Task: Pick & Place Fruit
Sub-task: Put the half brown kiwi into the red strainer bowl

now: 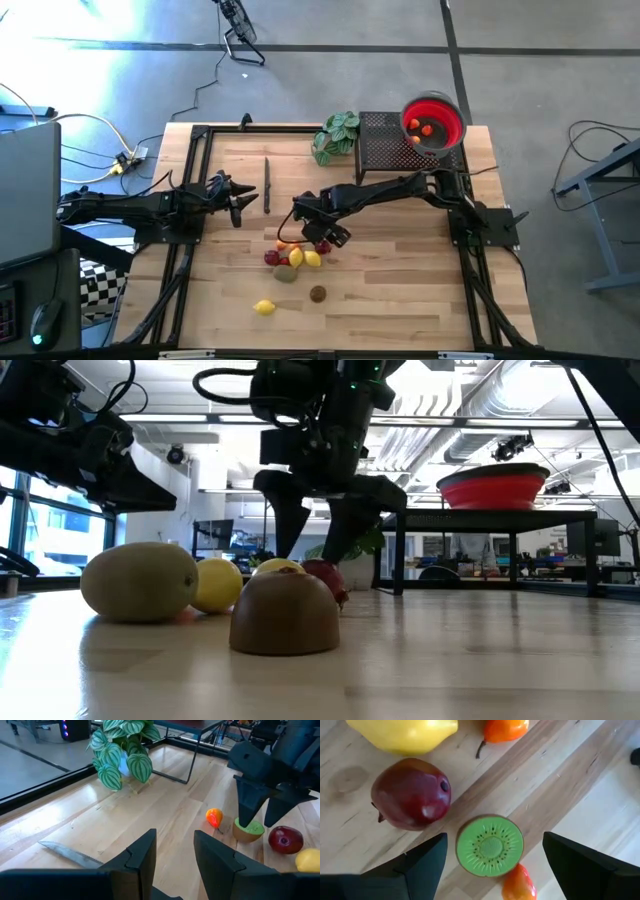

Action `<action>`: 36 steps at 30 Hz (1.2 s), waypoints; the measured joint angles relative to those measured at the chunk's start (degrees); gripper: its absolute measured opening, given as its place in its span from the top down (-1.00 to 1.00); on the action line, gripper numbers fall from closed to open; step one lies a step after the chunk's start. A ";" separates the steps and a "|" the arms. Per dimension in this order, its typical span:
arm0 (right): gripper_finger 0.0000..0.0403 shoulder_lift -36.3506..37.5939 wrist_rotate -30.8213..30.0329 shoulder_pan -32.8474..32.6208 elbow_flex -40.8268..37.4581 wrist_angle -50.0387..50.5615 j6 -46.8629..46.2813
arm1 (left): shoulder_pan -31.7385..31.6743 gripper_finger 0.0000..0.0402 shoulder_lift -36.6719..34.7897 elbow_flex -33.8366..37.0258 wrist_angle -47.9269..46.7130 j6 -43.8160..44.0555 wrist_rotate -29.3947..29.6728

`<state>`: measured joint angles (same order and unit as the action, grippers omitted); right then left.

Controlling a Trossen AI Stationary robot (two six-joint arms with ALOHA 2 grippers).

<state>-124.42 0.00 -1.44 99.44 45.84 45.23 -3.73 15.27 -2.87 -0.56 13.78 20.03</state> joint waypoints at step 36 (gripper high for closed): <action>-0.59 -2.41 2.13 2.29 0.00 -4.29 -6.32 | 0.00 0.37 -0.02 0.04 -0.31 0.00 0.00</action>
<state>-126.83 2.13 0.85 99.44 41.55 38.91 -3.73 15.25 -2.83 -0.86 13.78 20.03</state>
